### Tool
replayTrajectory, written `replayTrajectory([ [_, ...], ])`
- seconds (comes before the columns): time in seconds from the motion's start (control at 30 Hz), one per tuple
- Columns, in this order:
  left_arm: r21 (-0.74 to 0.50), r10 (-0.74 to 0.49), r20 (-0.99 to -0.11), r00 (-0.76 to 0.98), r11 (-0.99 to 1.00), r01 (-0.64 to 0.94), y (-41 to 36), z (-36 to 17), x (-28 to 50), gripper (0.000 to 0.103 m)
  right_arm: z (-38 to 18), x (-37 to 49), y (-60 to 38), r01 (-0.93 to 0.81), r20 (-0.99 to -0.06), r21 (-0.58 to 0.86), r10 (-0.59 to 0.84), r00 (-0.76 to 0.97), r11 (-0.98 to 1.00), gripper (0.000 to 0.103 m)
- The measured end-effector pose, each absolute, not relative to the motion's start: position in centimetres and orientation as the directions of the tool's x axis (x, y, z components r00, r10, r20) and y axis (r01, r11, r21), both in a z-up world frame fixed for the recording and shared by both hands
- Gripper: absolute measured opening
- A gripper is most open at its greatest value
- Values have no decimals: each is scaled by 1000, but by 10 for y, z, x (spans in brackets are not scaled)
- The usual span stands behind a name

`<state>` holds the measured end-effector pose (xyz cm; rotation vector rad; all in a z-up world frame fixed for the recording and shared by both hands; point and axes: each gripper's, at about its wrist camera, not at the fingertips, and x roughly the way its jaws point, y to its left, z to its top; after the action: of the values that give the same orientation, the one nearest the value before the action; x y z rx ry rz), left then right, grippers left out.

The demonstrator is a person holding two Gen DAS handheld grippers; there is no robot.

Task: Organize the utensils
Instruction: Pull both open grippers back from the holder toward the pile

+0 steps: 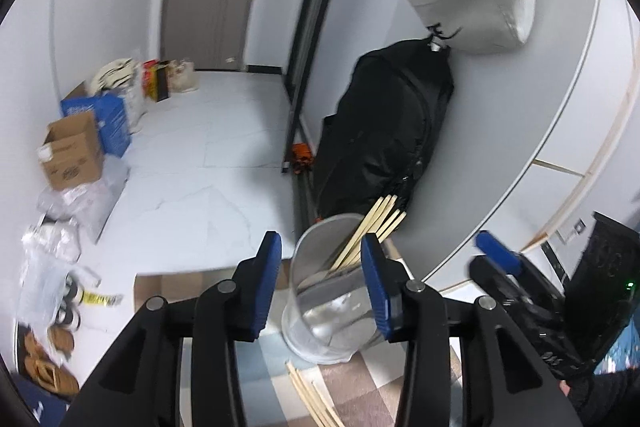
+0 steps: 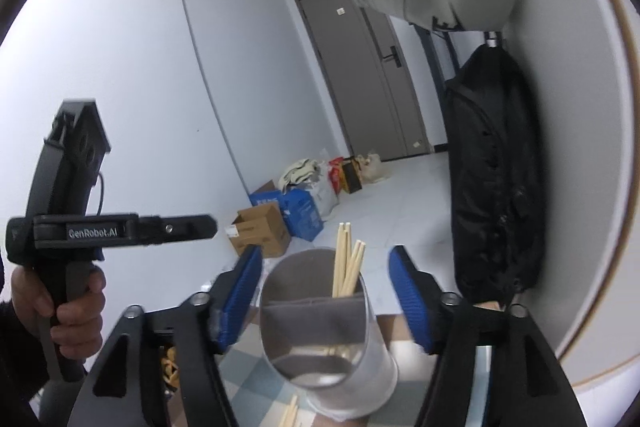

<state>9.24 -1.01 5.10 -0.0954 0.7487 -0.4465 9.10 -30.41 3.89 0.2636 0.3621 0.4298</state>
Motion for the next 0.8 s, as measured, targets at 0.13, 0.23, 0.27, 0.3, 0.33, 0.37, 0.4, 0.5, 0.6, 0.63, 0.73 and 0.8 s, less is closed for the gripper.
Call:
replayTrajectory([
  [0.13, -219, -351, -649, 674, 936, 276, -6, 45, 80, 37, 43, 72, -310, -357, -286, 306, 443, 850, 883, 77],
  [0.23, -228, -309, -645, 699, 951, 210, 0, 42, 68, 48, 47, 58, -313, -353, -282, 277, 426, 859, 894, 84],
  [0.27, -230, -305, -641, 705, 952, 203, 1, 42, 64, 49, 49, 53, -313, -353, -282, 269, 424, 861, 896, 85],
  [0.3, -226, -298, -639, 710, 954, 197, 1, 42, 60, 49, 49, 48, -312, -357, -280, 267, 426, 860, 895, 86],
  [0.33, -207, -278, -638, 718, 960, 188, -2, 43, 55, 50, 51, 44, -312, -363, -278, 264, 431, 859, 894, 88],
  [0.37, -193, -267, -634, 726, 963, 186, -3, 43, 50, 50, 53, 39, -312, -368, -272, 257, 432, 860, 894, 93],
  [0.4, -178, -255, -627, 736, 967, 183, -5, 44, 45, 52, 55, 34, -313, -370, -268, 251, 431, 862, 895, 96],
  [0.5, -159, -224, -612, 758, 974, 159, -5, 46, 33, 72, 58, 22, -312, -379, -254, 240, 435, 864, 894, 102],
  [0.6, -164, -218, -583, 783, 975, 149, -1, 47, 20, 73, 60, 12, -310, -390, -254, 239, 445, 859, 889, 103],
  [0.63, -158, -212, -579, 787, 977, 146, -1, 47, 17, 73, 60, 9, -309, -394, -253, 237, 448, 857, 888, 103],
  [0.73, -133, -185, -583, 791, 982, 132, -1, 44, 10, 80, 59, 2, -307, -400, -255, 223, 449, 856, 889, 103],
  [0.8, -121, -158, -588, 793, 987, 107, 0, 41, 7, 87, 57, -4, -304, -407, -259, 220, 456, 852, 886, 103],
])
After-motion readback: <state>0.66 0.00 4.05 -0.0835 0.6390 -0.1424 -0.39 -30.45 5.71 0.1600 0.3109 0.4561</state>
